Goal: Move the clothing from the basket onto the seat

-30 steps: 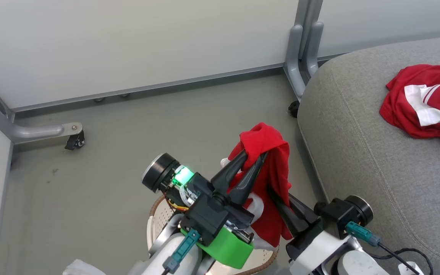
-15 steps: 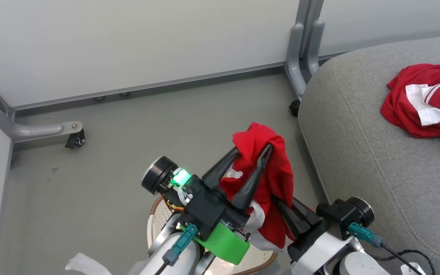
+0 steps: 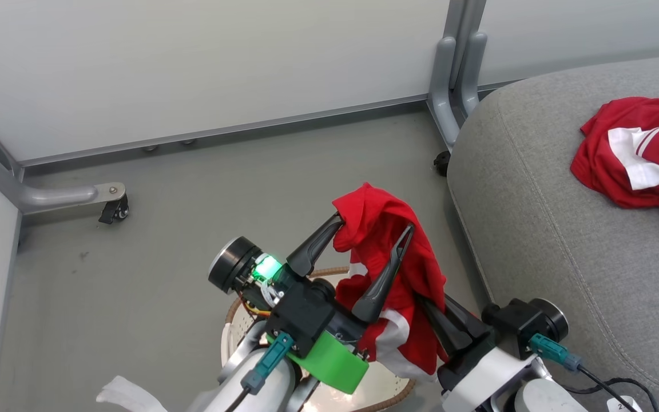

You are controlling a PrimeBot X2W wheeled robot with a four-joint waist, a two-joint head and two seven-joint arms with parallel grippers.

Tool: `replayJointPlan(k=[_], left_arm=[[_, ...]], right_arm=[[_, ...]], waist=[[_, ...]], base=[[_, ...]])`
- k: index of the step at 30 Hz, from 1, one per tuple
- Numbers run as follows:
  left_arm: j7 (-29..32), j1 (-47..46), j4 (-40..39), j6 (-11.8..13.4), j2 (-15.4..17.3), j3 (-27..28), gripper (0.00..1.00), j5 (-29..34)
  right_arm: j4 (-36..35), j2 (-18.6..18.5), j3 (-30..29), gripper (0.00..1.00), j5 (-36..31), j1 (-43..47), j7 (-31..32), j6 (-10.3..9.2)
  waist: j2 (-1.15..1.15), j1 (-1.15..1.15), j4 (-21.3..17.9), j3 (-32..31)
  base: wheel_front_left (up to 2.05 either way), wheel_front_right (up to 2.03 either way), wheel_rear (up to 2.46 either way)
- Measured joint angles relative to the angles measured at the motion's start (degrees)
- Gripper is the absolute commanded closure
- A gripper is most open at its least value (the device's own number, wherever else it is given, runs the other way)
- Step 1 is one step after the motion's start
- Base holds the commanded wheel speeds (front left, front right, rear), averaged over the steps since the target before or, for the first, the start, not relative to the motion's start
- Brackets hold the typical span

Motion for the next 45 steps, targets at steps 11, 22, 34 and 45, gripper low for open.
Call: replayJointPlan(k=[11, 22, 34, 45], left_arm=[[0.19, 0.26, -0.19, 1.24, 1.22, 0.26, 0.00, -0.47], [1.41, 2.93, -0.24, 1.14, 4.94, 1.89, 0.00, -2.85], [1.33, 4.09, 0.89, 1.34, 8.59, 2.80, 0.00, -3.24], [2.70, 5.53, -0.66, 1.79, 11.50, 3.46, 0.00, -3.60]], right_arm=[[-1.05, 0.77, -4.55, 1.00, 0.48, 1.16, 0.01, 0.00], [-7.84, 1.42, -8.86, 1.00, 0.57, -0.59, 0.01, 0.00], [-13.65, 2.89, -15.71, 1.00, 0.66, -1.17, 0.00, 0.00], [-17.28, 4.07, -20.16, 1.00, 0.36, 3.02, 0.01, 0.00]], waist=[[0.00, 0.00, -1.19, -0.17], [0.00, 0.00, -4.78, 3.14], [0.00, 0.00, -11.65, 7.19], [0.00, 0.00, -19.81, 9.80]], base=[[0.00, 0.00, 0.00], [0.00, 0.00, 0.00], [0.00, 0.00, 0.00], [0.00, 0.00, 0.00]])
